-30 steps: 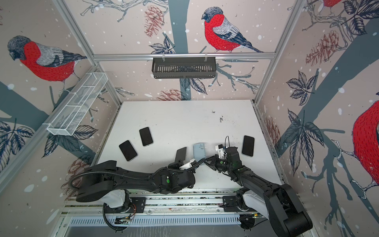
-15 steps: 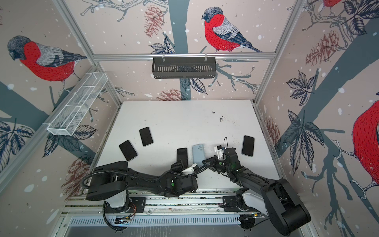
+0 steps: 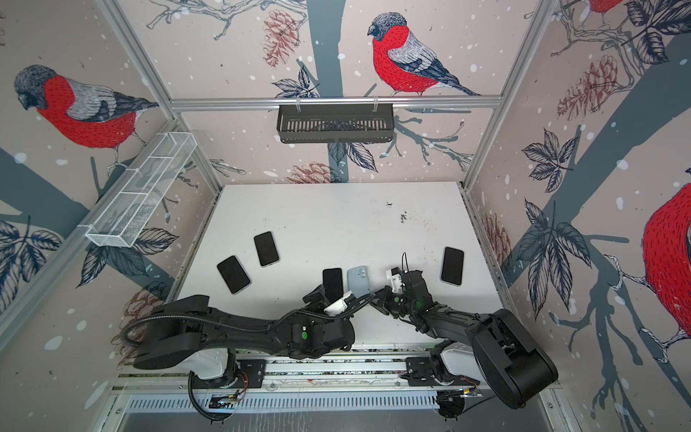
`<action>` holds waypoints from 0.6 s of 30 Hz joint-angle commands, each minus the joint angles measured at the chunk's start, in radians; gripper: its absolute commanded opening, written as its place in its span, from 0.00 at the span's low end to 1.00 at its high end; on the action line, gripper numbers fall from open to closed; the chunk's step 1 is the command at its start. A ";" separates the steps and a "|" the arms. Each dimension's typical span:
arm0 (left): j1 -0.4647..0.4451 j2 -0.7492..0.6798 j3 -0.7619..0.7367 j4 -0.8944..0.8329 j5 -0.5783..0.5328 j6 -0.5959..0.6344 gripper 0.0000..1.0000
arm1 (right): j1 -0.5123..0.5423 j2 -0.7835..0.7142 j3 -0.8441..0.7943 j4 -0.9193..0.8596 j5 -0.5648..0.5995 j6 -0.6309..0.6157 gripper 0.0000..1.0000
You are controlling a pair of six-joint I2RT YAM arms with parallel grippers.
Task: Take the phone out of the phone case
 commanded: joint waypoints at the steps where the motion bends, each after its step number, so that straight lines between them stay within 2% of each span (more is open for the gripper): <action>1: -0.003 -0.088 -0.009 -0.014 -0.016 -0.127 0.98 | 0.013 0.033 0.007 0.063 0.037 0.002 0.01; 5: 0.028 -0.234 -0.006 -0.048 0.049 -0.262 0.98 | 0.025 0.072 0.019 0.079 0.078 -0.011 0.01; 8: 0.094 -0.359 -0.048 -0.005 0.198 -0.343 0.98 | 0.034 0.105 0.014 0.142 0.098 0.010 0.01; 9: 0.109 -0.395 -0.074 0.026 0.216 -0.353 0.98 | 0.040 0.117 0.013 0.158 0.103 0.015 0.01; 14: 0.136 -0.552 -0.138 0.034 0.224 -0.449 0.98 | 0.092 0.180 0.022 0.227 0.150 0.043 0.00; 18: 0.137 -0.587 -0.126 -0.034 0.229 -0.515 0.98 | 0.136 0.236 0.022 0.297 0.164 0.077 0.00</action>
